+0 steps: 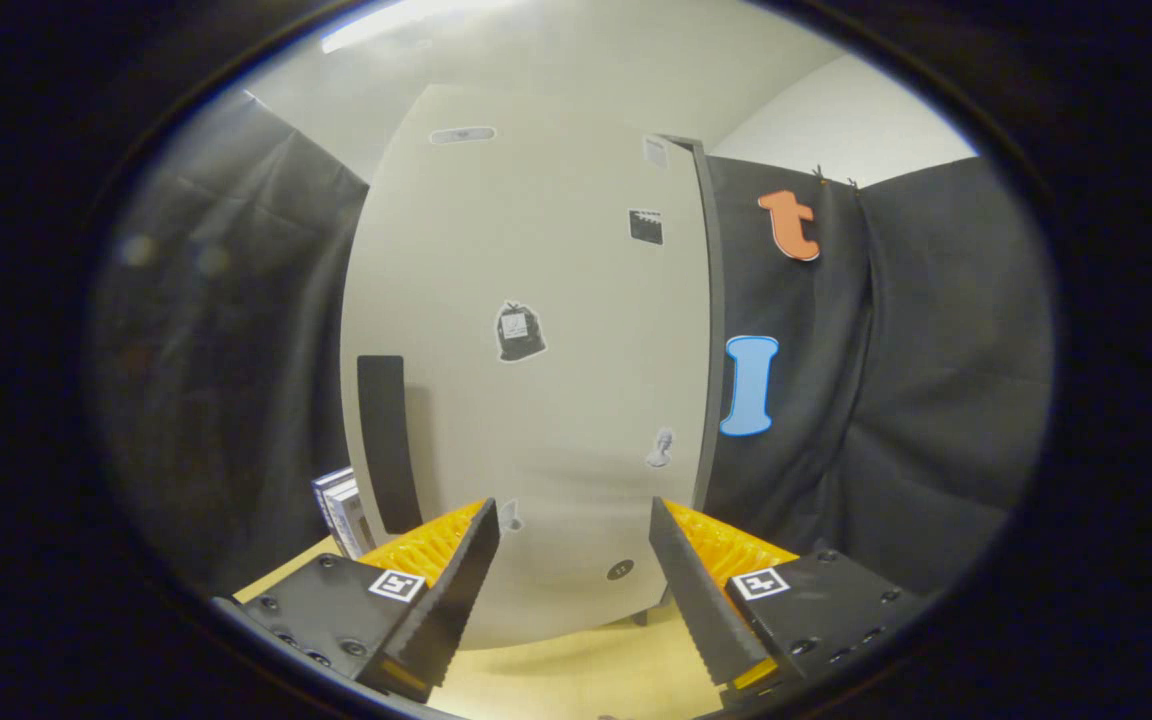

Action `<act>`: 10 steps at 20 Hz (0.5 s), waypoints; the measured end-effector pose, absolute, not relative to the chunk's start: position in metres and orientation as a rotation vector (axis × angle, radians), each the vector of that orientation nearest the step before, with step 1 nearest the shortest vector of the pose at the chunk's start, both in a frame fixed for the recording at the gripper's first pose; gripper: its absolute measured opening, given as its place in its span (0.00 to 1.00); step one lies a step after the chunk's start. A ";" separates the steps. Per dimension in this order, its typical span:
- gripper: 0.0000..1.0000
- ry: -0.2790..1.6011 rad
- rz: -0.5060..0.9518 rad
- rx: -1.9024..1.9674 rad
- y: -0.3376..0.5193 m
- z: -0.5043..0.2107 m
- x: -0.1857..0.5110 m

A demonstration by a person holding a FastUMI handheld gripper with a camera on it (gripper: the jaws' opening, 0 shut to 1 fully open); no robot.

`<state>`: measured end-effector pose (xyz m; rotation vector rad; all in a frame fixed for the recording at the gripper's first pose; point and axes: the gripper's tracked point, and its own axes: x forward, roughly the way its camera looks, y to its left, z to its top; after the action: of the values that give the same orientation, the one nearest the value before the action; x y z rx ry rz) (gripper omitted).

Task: Open the shoe cabinet door, grab the shoes and put them into the shoe cabinet, then close the shoe cabinet door.

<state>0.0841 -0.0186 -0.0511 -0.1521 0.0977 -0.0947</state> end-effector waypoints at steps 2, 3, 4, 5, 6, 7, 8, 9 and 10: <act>0.95 0.097 -0.096 -0.150 -0.018 -0.051 0.083; 0.95 0.099 -0.094 -0.147 -0.017 -0.051 0.083; 0.95 0.101 -0.096 -0.143 -0.017 -0.051 0.082; 0.95 0.100 -0.097 -0.140 -0.017 -0.050 0.082; 0.95 0.100 -0.100 -0.138 -0.017 -0.050 0.080; 0.95 0.097 -0.103 -0.134 -0.019 -0.048 0.080; 0.95 0.096 -0.104 -0.133 -0.020 -0.047 0.080; 0.95 0.094 -0.107 -0.131 -0.020 -0.046 0.080; 0.95 0.093 -0.108 -0.129 -0.021 -0.046 0.079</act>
<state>0.0790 -0.0208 -0.0457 -0.1286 0.0929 -0.1084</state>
